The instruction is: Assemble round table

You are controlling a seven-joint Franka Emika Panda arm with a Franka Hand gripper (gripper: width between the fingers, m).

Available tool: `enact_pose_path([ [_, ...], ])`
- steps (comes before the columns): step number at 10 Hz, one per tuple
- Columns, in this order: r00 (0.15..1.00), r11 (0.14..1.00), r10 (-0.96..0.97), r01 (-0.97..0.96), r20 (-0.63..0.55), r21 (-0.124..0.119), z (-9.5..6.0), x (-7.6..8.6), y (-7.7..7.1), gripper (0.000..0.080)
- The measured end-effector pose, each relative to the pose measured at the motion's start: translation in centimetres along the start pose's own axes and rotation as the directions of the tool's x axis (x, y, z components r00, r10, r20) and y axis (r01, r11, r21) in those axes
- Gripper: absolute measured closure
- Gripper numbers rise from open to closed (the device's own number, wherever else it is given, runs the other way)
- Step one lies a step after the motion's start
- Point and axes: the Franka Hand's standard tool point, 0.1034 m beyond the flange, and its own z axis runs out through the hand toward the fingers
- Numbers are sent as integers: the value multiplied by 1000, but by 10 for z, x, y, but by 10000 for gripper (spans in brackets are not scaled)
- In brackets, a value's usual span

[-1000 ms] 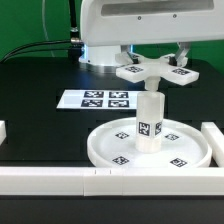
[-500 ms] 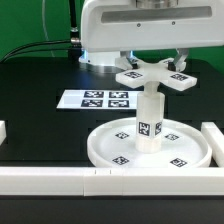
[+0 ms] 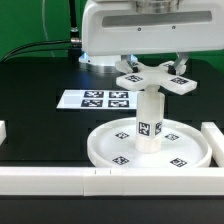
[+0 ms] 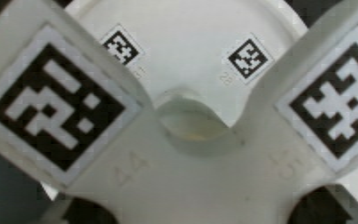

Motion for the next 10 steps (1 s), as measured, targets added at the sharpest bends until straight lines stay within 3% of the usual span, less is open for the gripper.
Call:
enact_pose_path([
  [5, 1000, 1000, 11, -11, -19, 4, 3, 1, 0, 348],
  [7, 997, 1000, 30, -29, -73, 6, 14, -8, 4, 348],
  [10, 991, 998, 65, -62, -117, 33, 13, -7, 5, 348],
])
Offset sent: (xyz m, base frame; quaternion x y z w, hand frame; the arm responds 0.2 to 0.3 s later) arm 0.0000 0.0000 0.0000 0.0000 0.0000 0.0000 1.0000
